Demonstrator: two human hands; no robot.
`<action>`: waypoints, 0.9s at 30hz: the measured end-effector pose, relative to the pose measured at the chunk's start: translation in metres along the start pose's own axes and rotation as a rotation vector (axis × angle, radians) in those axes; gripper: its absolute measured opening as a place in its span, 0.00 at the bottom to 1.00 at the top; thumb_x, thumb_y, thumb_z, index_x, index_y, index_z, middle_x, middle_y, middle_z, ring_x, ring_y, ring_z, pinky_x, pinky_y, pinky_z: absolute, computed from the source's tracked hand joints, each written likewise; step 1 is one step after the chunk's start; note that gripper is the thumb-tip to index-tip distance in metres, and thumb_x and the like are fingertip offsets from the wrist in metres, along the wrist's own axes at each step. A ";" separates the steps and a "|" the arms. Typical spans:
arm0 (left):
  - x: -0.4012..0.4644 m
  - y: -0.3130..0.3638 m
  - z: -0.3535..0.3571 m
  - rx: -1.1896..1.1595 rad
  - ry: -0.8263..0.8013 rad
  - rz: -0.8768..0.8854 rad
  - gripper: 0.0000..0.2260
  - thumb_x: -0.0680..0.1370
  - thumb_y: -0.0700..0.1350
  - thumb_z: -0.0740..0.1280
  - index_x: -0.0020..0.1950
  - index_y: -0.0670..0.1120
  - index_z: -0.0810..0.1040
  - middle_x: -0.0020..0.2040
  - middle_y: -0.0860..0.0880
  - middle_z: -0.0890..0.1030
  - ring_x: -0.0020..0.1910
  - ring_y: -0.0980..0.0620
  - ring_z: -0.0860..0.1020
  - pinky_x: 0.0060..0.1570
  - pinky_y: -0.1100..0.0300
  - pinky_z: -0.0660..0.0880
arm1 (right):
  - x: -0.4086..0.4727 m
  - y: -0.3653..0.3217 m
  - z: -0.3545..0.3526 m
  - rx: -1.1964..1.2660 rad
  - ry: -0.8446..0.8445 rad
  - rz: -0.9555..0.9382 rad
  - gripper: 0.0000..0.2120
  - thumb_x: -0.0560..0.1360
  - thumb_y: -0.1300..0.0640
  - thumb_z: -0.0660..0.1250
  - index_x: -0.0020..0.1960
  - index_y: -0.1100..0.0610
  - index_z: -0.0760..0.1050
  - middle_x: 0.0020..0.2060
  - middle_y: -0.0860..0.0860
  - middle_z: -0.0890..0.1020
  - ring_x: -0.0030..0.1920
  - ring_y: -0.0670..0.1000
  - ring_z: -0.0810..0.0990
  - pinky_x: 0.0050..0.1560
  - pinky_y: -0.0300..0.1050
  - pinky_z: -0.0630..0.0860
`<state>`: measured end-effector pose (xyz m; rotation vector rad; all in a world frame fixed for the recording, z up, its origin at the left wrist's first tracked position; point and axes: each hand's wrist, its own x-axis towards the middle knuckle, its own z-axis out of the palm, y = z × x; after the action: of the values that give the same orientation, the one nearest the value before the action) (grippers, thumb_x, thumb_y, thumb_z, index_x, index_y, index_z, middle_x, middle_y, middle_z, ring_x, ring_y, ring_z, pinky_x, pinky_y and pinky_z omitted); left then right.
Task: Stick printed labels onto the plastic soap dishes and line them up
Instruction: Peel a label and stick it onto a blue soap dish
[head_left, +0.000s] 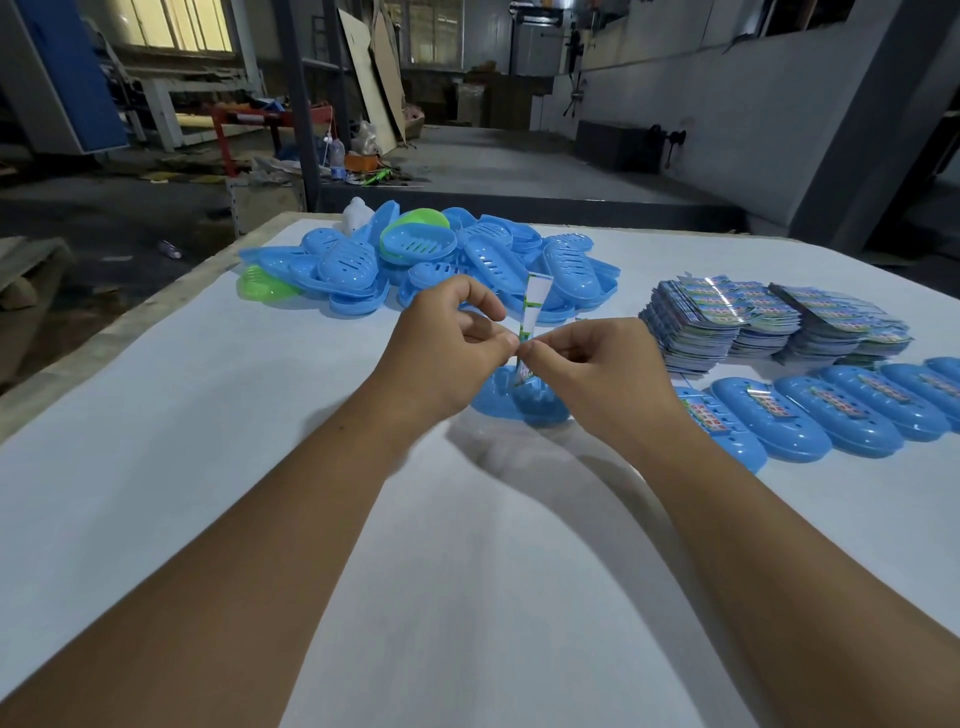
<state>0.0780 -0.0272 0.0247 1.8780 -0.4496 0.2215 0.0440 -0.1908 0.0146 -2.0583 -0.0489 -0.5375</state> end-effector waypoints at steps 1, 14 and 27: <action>0.000 -0.001 0.000 0.005 0.001 0.003 0.10 0.74 0.42 0.74 0.44 0.52 0.75 0.37 0.52 0.86 0.42 0.51 0.85 0.51 0.47 0.81 | -0.001 0.000 0.000 -0.018 0.002 0.001 0.09 0.72 0.50 0.73 0.35 0.50 0.85 0.22 0.45 0.75 0.25 0.43 0.66 0.28 0.39 0.65; -0.002 0.004 0.011 0.144 0.078 0.126 0.09 0.74 0.38 0.70 0.41 0.52 0.76 0.32 0.56 0.78 0.30 0.62 0.75 0.37 0.68 0.73 | 0.000 -0.001 0.004 -0.160 0.046 -0.030 0.11 0.70 0.56 0.65 0.33 0.62 0.78 0.27 0.58 0.75 0.27 0.45 0.64 0.31 0.42 0.65; 0.003 0.002 0.002 0.109 0.147 -0.005 0.08 0.74 0.41 0.74 0.48 0.54 0.84 0.43 0.56 0.84 0.40 0.57 0.84 0.51 0.58 0.81 | 0.009 0.006 -0.004 -0.010 0.046 0.143 0.12 0.70 0.53 0.66 0.35 0.59 0.82 0.34 0.59 0.82 0.30 0.48 0.72 0.35 0.44 0.69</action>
<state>0.0791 -0.0305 0.0269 1.9527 -0.3377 0.3848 0.0526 -0.1988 0.0147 -2.0406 0.1271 -0.4970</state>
